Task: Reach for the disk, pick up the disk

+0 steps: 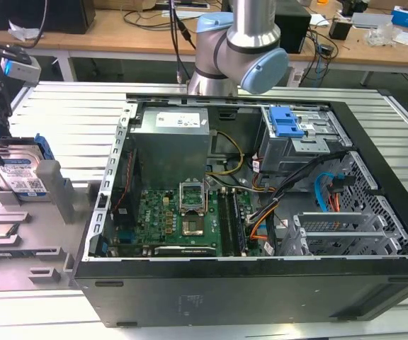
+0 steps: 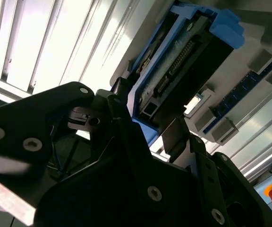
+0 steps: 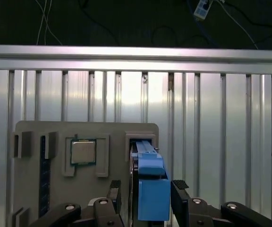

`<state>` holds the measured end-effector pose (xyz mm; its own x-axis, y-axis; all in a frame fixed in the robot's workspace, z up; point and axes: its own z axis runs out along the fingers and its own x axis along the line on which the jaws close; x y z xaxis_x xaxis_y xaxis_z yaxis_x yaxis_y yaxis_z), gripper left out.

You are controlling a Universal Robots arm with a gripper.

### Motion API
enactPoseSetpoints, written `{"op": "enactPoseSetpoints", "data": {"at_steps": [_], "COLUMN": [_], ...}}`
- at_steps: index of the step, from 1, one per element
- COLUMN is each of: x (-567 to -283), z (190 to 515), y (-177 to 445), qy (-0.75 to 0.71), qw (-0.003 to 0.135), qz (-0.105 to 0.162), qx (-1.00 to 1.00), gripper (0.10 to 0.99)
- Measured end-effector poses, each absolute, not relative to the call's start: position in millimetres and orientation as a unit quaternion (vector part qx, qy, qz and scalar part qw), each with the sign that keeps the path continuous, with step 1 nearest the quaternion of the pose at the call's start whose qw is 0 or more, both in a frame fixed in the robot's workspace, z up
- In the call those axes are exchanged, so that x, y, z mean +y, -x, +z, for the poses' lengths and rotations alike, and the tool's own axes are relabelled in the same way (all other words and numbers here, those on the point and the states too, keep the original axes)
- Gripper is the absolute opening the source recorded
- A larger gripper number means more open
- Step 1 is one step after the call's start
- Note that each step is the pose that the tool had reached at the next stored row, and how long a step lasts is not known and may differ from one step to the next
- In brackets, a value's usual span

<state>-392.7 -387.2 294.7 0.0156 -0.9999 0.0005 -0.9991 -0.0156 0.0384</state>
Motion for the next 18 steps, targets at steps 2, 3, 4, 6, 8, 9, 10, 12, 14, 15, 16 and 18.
{"op": "enactPoseSetpoints", "data": {"at_steps": [2, 3, 4, 6, 8, 9, 10, 12, 14, 15, 16, 18], "x": [-387.2, -387.2, -387.2, -387.2, -387.2, -387.2, -387.2, -387.2, -387.2, -387.2, -387.2, -387.2], "z": [289.3, 288.4, 288.4, 288.1, 287.9, 287.9, 287.8, 287.7, 287.5, 287.5, 287.4, 287.3], "y": [392.8, 392.9, 392.9, 392.9, 392.9, 392.9, 392.9, 392.9, 392.9, 392.9, 392.9, 392.9], "qy": [-0.712, -0.712, -0.712, -0.712, -0.712, -0.712, -0.712, -0.712, -0.712, -0.712, -0.712, -0.712], "qw": [0.014, 0.014, 0.014, 0.014, 0.014, 0.014, 0.014, 0.014, 0.014, 0.014, 0.014, 0.014], "qz": [-0.013, -0.013, -0.013, -0.013, -0.013, -0.013, -0.013, -0.013, -0.013, -0.013, -0.013, -0.013], "qx": [-0.701, -0.701, -0.701, -0.701, -0.701, -0.701, -0.701, -0.701, -0.701, -0.701, -0.701, -0.701], "gripper": [0.545, 0.545, 0.545, 0.545, 0.545, 0.545, 0.545, 0.463, 0.369, 0.369, 0.369, 0.369]}}
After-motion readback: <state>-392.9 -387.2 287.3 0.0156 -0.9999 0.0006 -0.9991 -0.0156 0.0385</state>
